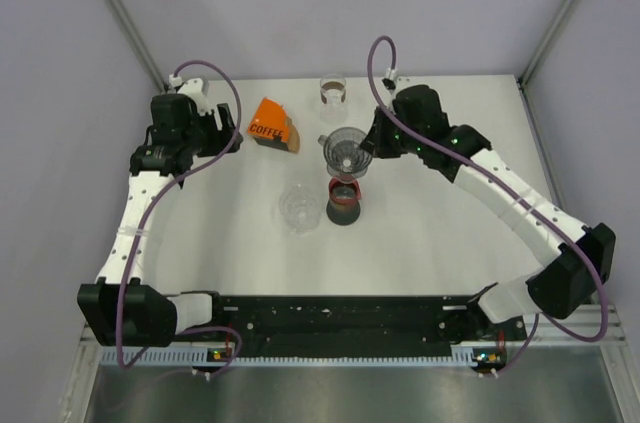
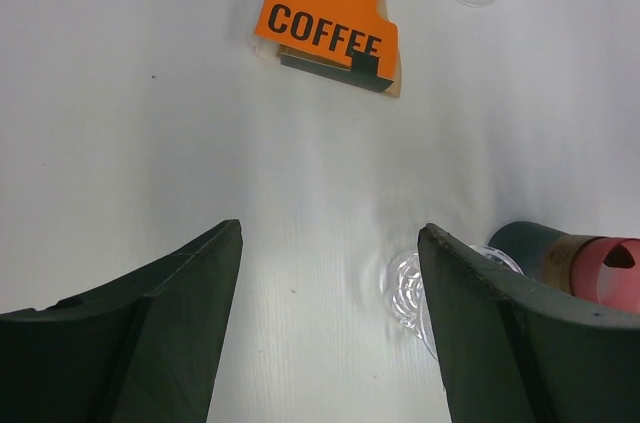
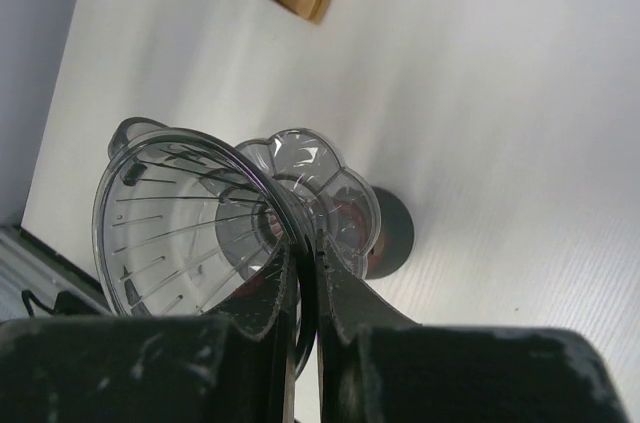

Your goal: Place the coffee filter in the dripper

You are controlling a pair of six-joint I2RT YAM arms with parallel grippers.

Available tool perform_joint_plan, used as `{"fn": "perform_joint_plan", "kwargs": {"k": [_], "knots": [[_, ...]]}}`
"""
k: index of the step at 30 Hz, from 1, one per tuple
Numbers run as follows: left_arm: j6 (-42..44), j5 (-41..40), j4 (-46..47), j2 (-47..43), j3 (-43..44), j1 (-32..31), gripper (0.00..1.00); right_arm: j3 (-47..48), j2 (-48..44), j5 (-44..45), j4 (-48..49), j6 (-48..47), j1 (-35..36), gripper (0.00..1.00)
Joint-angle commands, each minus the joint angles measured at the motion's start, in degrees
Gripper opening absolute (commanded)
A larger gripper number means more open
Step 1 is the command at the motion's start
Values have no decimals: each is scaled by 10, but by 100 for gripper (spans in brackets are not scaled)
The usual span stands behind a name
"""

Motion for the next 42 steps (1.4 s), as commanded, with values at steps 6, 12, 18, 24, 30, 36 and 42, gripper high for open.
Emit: {"fn": "perform_joint_plan", "kwargs": {"k": [6, 12, 18, 24, 30, 36, 42], "knots": [[-1, 0, 31, -8, -6, 3, 77, -22, -4, -66, -7, 19, 10, 0], [3, -3, 32, -10, -8, 3, 77, -24, 24, -97, -7, 19, 10, 0], [4, -1, 33, -8, -10, 3, 77, -34, 31, -80, -7, 16, 3, 0], [4, 0, 35, -7, -10, 3, 77, -42, 40, -79, -7, 13, -4, 0], [5, -3, 35, -8, -10, 2, 77, -49, 47, -83, -7, 17, -4, 0], [6, -2, 36, -8, -10, 2, 77, -50, 44, -75, -7, 18, -4, 25], [13, -1, 35, -6, -10, 2, 77, -36, 36, -78, -7, 11, -6, 61]]}}
